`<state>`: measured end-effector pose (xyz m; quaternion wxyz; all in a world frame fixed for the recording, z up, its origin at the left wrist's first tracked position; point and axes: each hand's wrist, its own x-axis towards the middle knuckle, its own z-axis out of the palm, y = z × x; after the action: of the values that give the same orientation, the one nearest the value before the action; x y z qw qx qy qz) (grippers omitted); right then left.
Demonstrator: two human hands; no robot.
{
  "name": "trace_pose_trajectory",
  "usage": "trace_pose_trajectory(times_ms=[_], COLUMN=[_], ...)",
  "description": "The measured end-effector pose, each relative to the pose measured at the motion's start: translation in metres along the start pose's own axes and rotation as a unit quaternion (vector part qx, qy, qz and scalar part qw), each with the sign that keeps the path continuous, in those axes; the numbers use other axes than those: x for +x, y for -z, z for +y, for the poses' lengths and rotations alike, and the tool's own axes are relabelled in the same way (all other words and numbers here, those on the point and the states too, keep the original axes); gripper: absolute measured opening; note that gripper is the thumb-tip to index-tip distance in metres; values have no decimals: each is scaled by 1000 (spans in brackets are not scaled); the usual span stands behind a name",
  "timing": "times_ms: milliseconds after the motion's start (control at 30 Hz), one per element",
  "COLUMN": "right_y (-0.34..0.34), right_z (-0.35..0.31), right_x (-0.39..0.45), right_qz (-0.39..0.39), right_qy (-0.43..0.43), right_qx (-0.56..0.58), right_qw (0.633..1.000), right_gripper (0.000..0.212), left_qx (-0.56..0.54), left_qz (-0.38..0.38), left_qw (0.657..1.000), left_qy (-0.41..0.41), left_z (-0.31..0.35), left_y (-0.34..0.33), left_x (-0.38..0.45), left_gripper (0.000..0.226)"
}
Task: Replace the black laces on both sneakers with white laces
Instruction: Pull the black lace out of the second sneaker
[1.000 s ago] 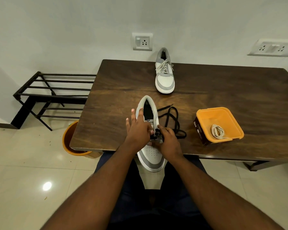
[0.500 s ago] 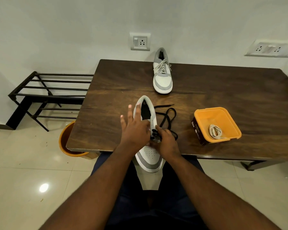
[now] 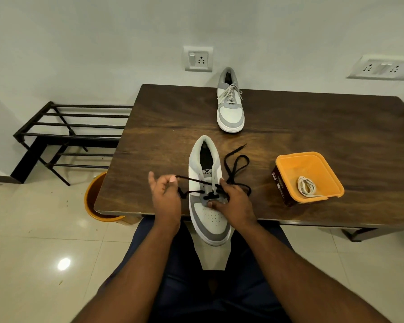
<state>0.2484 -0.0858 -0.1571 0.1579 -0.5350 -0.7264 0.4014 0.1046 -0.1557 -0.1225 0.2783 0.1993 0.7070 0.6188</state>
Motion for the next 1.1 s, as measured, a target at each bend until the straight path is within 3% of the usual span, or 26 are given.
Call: trace_pose_trajectory(times_ms=[67,133,167,233,300,333,367,433,533,600,667,733,767,833,900,967,1000,1033,1100], right_y=[-1,-1,-1,-1,-2,-2,-2,-2,-1,-1,-1,-3,-3,-3,-2,-2,-2,-3,-2], right_z=[-1,-2,-2,-2,-2,-1,-1,0,2,2,3,4,4,3,2,3,3,3,0], right_x=[-1,-1,-1,-2,-1,-1,-1,-1,-1,-1,-1,-1,0,-1,-1,0,0,0,0], right_qz=[2,2,0,-2,4,6,7,5,0,-2,-2,-1,1,-1,-8,-13,-14,-16,-20], right_qy=[-2,-6,-8,-10,-6,-4,-4,-4,1,-1,-2,-4,-4,-3,-7,-8,-7,-8,-8], right_qx=[5,17,20,25,20,14,10,8,6,7,9,19,20,14,22,22,17,12,1], right_qw=[1000,1000,1000,1000,1000,1000,1000,1000,1000,1000,1000,1000,1000,1000,1000,1000,1000,1000,1000], right_gripper=[84,85,85,86,87,87,86,86,86,85,83,83,83,84,84,85,85,84,84], left_qx=[49,181,266,458,566,593,599,556,342,160,43,14,34,141,335,510,553,580,581], left_qz=[29,-33,-87,-176,-229,-247,-260,-268,-216,-103,43,110,102,34,-79,-174,-198,-214,-233], left_qw=[998,971,939,838,759,736,729,762,900,974,996,993,993,977,905,802,772,754,753], left_qy=[-31,-151,-198,-237,-226,-214,-206,-196,-165,-125,-70,-41,-53,-157,-249,-257,-243,-223,-202], left_z=[0,-1,1,12,18,17,15,8,-3,-6,-8,-12,-10,-8,0,10,15,14,13], left_y=[1,-4,-10,-23,-35,-40,-43,-44,-33,-20,-8,-1,1,-2,-13,-27,-33,-37,-41], left_x=[2,9,12,14,16,17,18,21,17,10,7,9,9,10,11,12,12,14,16], left_gripper=[3,18,23,19,21,23,23,19,13,14,13,8,8,24,28,18,20,22,19])
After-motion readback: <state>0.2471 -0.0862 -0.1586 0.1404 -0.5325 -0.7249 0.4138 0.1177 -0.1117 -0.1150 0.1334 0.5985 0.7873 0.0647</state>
